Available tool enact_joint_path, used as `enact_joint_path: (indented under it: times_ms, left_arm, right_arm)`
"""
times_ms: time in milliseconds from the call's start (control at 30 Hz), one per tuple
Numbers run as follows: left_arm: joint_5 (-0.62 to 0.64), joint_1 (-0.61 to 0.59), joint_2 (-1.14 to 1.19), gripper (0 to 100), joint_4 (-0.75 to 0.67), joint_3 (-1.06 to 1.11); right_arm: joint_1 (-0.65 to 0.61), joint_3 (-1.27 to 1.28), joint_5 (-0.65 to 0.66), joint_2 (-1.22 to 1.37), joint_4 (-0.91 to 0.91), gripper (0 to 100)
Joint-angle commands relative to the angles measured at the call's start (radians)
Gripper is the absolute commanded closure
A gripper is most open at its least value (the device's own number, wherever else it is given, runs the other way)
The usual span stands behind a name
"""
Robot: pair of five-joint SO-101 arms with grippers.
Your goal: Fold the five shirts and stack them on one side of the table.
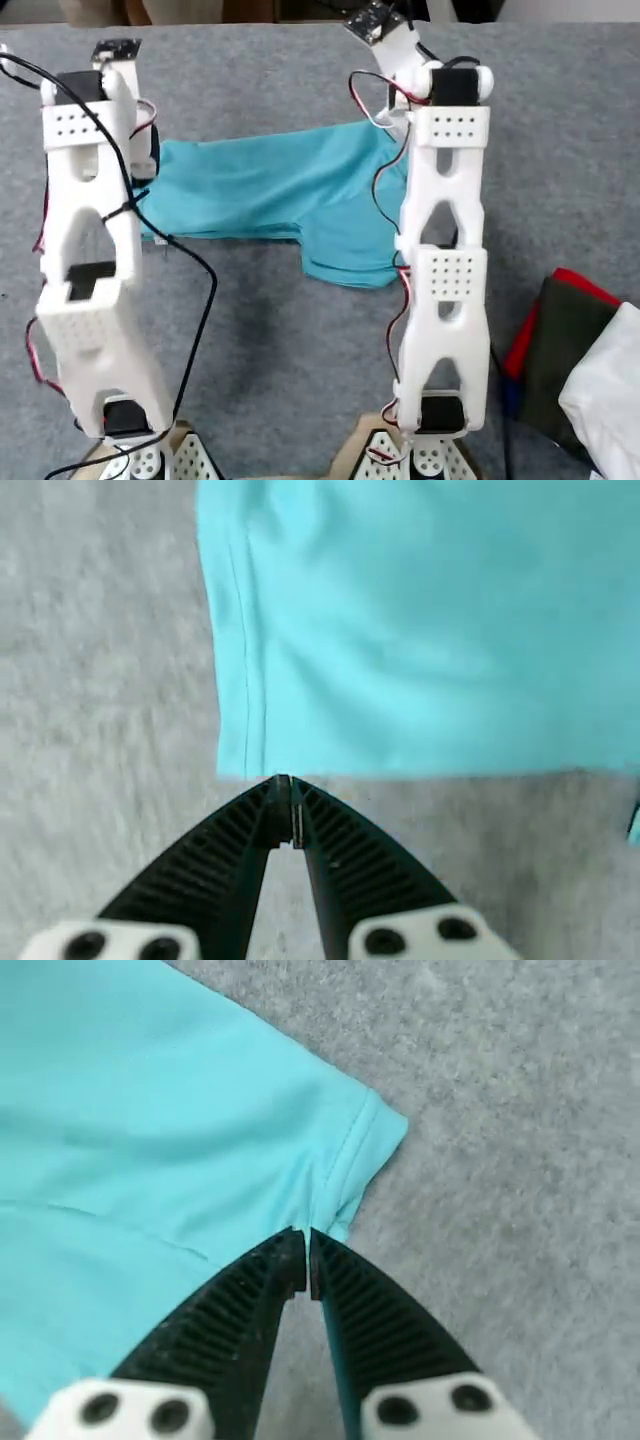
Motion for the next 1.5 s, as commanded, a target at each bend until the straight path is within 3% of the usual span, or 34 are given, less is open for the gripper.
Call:
enact_joint_path:
  times_ms: [0,233,467,667,933,1200,1467]
  left_arm:
    - [-0.006,-0.026,-0.200,98,-0.092,0.253]
    - [-0.077,-0.066,-0.455,98,-0.301,0.733]
    - [-0.075,-0.046,-0.627,98,-0.384,0.977]
    - [-0.069,0.017,-0.651,98,-0.399,1.085]
    - [0.063,0.110,-0.647,98,-0.624,1.241]
    - [0.157,0.130,-0.647,98,-0.821,1.329]
    - [0.157,0.133,-0.647,98,-0.861,1.350]
  right_arm:
    - [-0.013,0.263,-0.031,-0.249,0.017,96.8]
    - [-0.019,0.912,-0.035,-0.682,0.009,96.6]
    - [-0.021,1.394,-0.064,-0.946,-0.011,96.2]
    - [-0.054,1.632,-0.140,-1.052,-0.061,80.7]
    - [-0.139,1.802,-0.155,-1.021,-0.206,79.6]
    - [-0.050,1.764,-0.152,-0.874,-0.344,79.6]
    - [-0.047,1.681,-0.152,-0.727,-0.344,80.4]
